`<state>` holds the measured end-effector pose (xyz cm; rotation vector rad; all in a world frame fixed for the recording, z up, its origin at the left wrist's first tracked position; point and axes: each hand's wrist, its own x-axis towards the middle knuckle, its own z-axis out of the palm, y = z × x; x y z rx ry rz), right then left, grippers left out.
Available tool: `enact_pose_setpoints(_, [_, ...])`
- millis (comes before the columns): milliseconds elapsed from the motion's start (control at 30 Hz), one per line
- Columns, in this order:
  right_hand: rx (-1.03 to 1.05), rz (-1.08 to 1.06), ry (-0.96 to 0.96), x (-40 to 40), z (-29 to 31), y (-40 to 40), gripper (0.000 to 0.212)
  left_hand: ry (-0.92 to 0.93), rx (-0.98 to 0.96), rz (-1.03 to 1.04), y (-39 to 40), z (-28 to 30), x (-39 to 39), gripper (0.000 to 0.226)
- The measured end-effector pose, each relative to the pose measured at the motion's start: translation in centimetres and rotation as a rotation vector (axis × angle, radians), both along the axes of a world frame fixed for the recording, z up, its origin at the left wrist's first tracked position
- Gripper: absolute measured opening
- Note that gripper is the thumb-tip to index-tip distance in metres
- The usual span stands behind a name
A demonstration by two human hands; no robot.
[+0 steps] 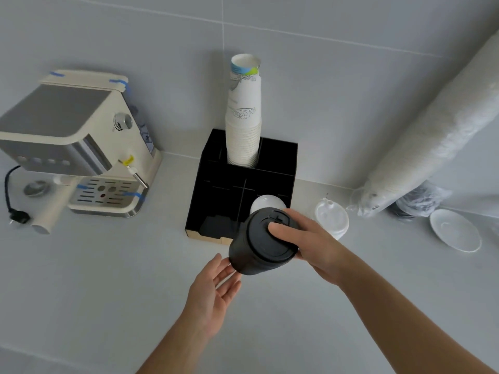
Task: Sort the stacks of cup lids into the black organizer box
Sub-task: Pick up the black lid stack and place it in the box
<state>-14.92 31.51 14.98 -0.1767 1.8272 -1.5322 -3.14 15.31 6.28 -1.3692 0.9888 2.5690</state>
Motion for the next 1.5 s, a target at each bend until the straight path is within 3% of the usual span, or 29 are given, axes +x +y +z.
enact_pose_setpoints(233, [0.047, -0.032, 0.059, -2.2, 0.5, -5.3, 0.049, 0.068, -0.013, 0.051, -4.3, 0.4, -2.2, 0.036])
enact_pose_setpoints(400, [0.087, -0.045, 0.095, -3.6, 0.9, -7.9, 0.028, 0.090, -0.004, 0.059, -6.0, 0.4, -3.8, 0.037])
enact_pose_setpoints(533, [0.113, -0.055, 0.073, -5.1, 0.7, -10.1, 0.028, 0.064, -0.028, 0.054, -7.3, 0.7, -5.5, 0.036])
enact_pose_setpoints(700, [0.157, -0.049, 0.075, -7.2, -0.3, -12.1, 0.034, 0.010, -0.059, 0.021, -8.9, 0.6, -7.8, 0.055])
enact_pose_setpoints(1067, [0.220, -0.058, 0.043, -10.6, -3.3, -13.4, 0.042, -0.097, -0.092, -0.062, -10.3, -0.7, -10.8, 0.055])
enact_pose_setpoints(1500, [0.291, -0.020, 0.040, -10.0, -5.2, -14.9, 0.025, -0.077, -0.089, -0.076, -10.8, -1.0, -10.5, 0.062])
